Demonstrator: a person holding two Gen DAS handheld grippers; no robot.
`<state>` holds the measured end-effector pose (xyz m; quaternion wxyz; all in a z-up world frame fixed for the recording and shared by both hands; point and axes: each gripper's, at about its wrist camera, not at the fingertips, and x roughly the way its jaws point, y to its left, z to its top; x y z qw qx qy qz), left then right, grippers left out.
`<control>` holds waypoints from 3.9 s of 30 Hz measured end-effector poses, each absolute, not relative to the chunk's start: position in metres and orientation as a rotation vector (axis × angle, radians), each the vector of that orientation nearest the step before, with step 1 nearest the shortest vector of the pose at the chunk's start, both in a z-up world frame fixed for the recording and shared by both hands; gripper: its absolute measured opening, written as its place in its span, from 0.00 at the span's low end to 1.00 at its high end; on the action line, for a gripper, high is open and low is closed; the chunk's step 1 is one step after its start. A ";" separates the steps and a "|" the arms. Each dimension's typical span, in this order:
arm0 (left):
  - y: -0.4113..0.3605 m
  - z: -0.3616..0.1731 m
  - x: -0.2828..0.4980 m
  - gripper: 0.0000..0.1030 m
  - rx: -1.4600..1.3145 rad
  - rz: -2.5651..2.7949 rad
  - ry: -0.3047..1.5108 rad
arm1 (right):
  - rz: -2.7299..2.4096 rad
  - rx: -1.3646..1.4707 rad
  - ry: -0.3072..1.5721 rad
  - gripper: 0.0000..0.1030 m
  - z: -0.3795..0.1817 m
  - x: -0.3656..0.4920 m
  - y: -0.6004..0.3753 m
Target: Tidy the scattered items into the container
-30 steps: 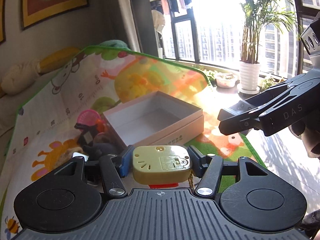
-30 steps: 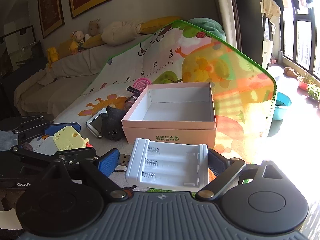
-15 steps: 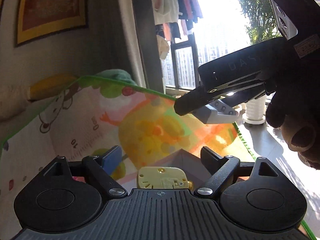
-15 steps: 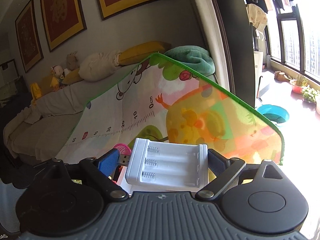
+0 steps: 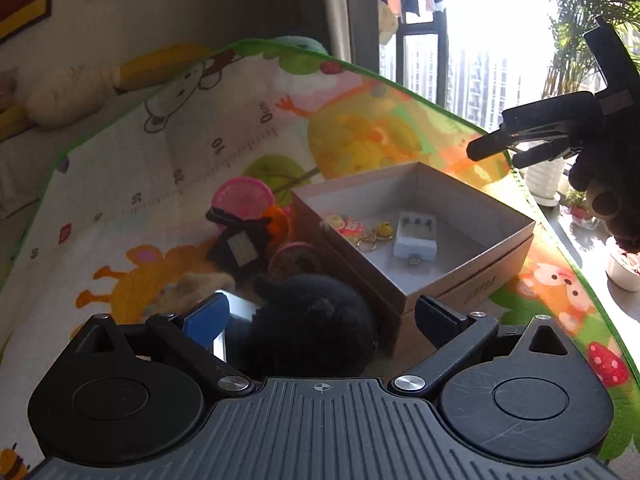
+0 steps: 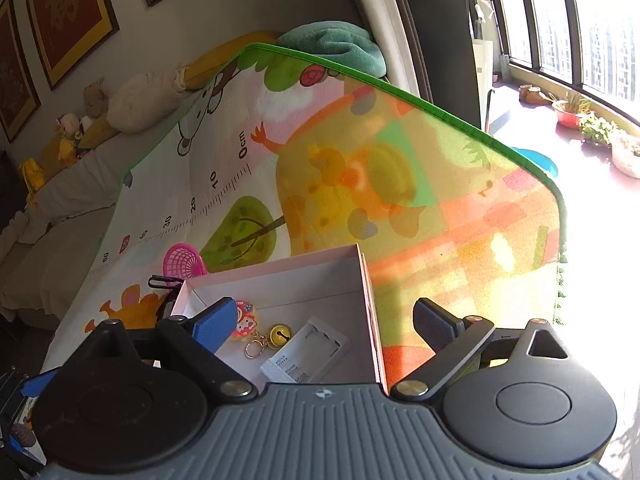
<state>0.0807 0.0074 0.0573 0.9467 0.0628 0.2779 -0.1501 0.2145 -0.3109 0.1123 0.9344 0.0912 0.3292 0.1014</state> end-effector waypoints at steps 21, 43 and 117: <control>0.120 0.038 0.020 1.00 -0.192 0.088 0.623 | 0.493 -0.695 0.380 0.77 0.041 0.088 -0.083; 0.039 0.038 0.019 1.00 -0.058 -0.110 0.649 | 0.558 -0.496 0.416 0.61 0.069 -0.006 -0.200; -0.003 0.007 0.005 0.99 -0.107 -0.181 0.639 | 0.175 -0.250 0.533 0.98 0.037 0.013 -0.273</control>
